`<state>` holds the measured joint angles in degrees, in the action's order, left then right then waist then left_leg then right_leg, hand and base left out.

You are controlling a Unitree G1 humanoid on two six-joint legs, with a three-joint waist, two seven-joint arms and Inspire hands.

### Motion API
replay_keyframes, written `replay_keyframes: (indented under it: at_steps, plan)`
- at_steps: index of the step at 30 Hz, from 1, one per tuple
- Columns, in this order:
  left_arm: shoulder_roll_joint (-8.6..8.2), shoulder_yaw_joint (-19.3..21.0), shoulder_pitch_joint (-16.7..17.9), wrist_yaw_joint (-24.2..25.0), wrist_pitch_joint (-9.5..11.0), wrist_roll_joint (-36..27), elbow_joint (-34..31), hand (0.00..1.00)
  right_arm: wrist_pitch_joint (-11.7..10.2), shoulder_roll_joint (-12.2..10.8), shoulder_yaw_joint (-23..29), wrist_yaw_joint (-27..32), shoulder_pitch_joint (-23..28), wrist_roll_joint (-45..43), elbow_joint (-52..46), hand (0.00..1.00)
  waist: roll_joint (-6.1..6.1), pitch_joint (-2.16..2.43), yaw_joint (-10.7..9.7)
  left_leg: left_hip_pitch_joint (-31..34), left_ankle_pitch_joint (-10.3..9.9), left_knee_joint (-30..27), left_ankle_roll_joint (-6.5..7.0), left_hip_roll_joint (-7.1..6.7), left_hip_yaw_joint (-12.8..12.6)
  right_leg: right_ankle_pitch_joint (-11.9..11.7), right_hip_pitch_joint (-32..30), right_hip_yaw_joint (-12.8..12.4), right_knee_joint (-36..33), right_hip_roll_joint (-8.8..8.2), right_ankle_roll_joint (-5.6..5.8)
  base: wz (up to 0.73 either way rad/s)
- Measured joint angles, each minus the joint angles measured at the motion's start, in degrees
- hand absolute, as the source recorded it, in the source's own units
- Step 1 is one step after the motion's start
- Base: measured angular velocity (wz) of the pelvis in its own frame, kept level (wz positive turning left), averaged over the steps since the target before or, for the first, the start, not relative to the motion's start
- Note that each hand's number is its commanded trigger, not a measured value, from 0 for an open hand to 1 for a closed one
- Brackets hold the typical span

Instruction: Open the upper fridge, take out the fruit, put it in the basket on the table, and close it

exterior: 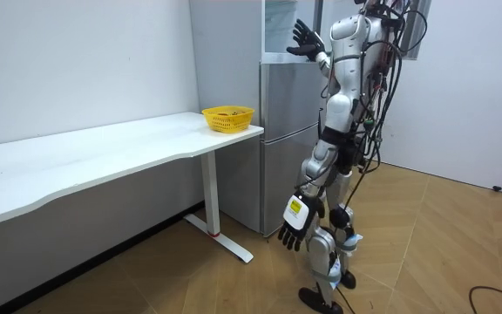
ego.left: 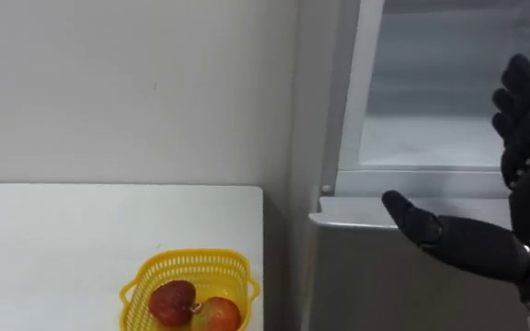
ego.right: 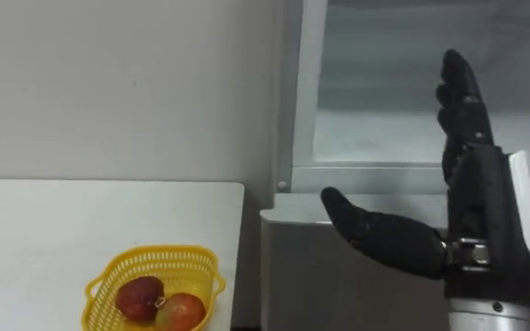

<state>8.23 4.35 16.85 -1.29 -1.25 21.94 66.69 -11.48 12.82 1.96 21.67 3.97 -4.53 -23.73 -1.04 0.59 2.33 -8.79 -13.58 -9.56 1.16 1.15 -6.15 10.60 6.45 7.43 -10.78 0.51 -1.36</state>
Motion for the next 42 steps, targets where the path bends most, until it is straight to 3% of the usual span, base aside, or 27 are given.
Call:
replay_keyframes:
  at_steps: [2, 6, 11, 15, 23, 27, 29, 33, 37, 42]
  plan:
    - [-0.64, -0.04, 0.13, -0.81, 0.01, -0.10, 0.38, 0.00, 0.00, -0.61, 0.00, 1.47, 2.40, -1.82, 0.07, 0.00, -0.20, 0.05, -0.92, -0.02, -0.01, 0.02, -0.01, -0.01, -0.32, 0.00, -0.10, -0.49, 0.00, 0.05, 0.00, -0.14]
    - [-0.61, -0.16, -0.45, -1.97, 0.07, -2.88, 1.48, 0.00, 0.06, -1.49, 0.44, 4.12, 6.30, -0.37, 0.68, 0.00, -0.73, -0.36, -2.23, 0.00, -0.06, 0.30, -0.11, 0.03, -2.07, -0.15, -0.92, -2.26, -0.09, 0.61, -0.24, -0.21]
    - [-0.56, -1.32, -0.88, -3.45, 0.41, -5.52, 1.49, 0.00, -1.20, -1.47, 2.15, 8.65, 7.21, 4.22, 6.93, 0.00, -0.25, -0.49, -3.30, 0.00, -0.10, 0.44, -0.18, 0.13, -2.73, -0.23, -1.51, -2.73, -0.04, 0.74, -0.32, -0.08]
    - [-0.60, -1.36, -0.12, -3.60, 0.35, -5.68, 0.33, 0.00, -0.84, -1.83, 2.08, 10.04, 11.81, 9.84, 11.30, 0.00, 0.00, -0.46, -3.68, 0.28, -0.11, 0.81, -0.19, 0.08, -2.96, -0.19, -1.79, -2.84, 0.14, 0.72, -0.26, -0.01]
    - [-0.60, -2.62, 0.05, -5.49, 0.02, -6.76, -0.13, 0.00, 0.69, -2.43, 2.14, 12.45, 13.13, 23.83, 22.20, 0.00, 0.68, -0.33, -4.11, 0.20, -0.10, 0.60, -0.19, -0.01, -3.26, -0.14, -1.79, -3.27, 0.29, 0.70, -0.19, -0.02]
    - [-0.62, -2.51, 1.17, -5.49, 0.02, -6.69, -1.61, 0.00, 0.51, -3.65, 4.33, 14.52, 13.39, 34.51, 23.51, 0.00, 0.79, -0.23, -4.89, 0.14, -0.11, 0.35, -0.18, -0.05, -3.17, -0.13, -1.63, -3.12, 1.03, 0.67, -0.18, 0.04]
    - [-0.63, -2.37, 1.61, -5.50, 0.03, -6.69, -1.69, 0.00, 0.37, -3.76, 5.67, 15.47, 13.40, 38.69, 24.70, 0.00, 0.77, 0.05, -4.99, 0.05, -0.10, 0.30, -0.19, -0.05, -3.16, -0.13, -1.54, -3.13, 0.97, 0.68, -0.18, 0.00]
    - [-0.61, -2.26, 1.86, -5.29, -0.08, -6.86, -2.51, 0.00, 0.33, -3.80, 8.72, 17.31, 13.28, 47.44, 28.31, 0.00, 1.14, -0.01, -5.32, 0.15, -0.10, 0.14, -0.19, 0.00, -3.10, -0.13, -1.60, -3.15, 0.92, 0.69, -0.20, 0.00]
    - [-0.15, -0.95, 2.81, -4.54, 0.10, -8.27, -5.05, 0.00, 0.30, -3.64, 15.27, 17.77, 12.85, 66.47, 28.30, 0.00, 2.02, -0.11, -5.79, 0.36, -0.10, 0.08, -0.19, -0.04, -2.90, -0.05, -1.64, -2.68, 0.97, 0.58, -0.17, 0.05]
    - [0.55, 1.41, 3.78, -4.27, 0.02, -8.75, -6.86, 0.00, -0.98, -2.77, 20.61, 18.05, 12.71, 79.09, 28.33, 0.00, 2.98, -0.18, -5.83, 0.31, -0.10, 0.04, -0.19, -0.05, -3.00, 0.16, -1.76, -2.81, 0.96, 0.58, -0.16, 0.00]
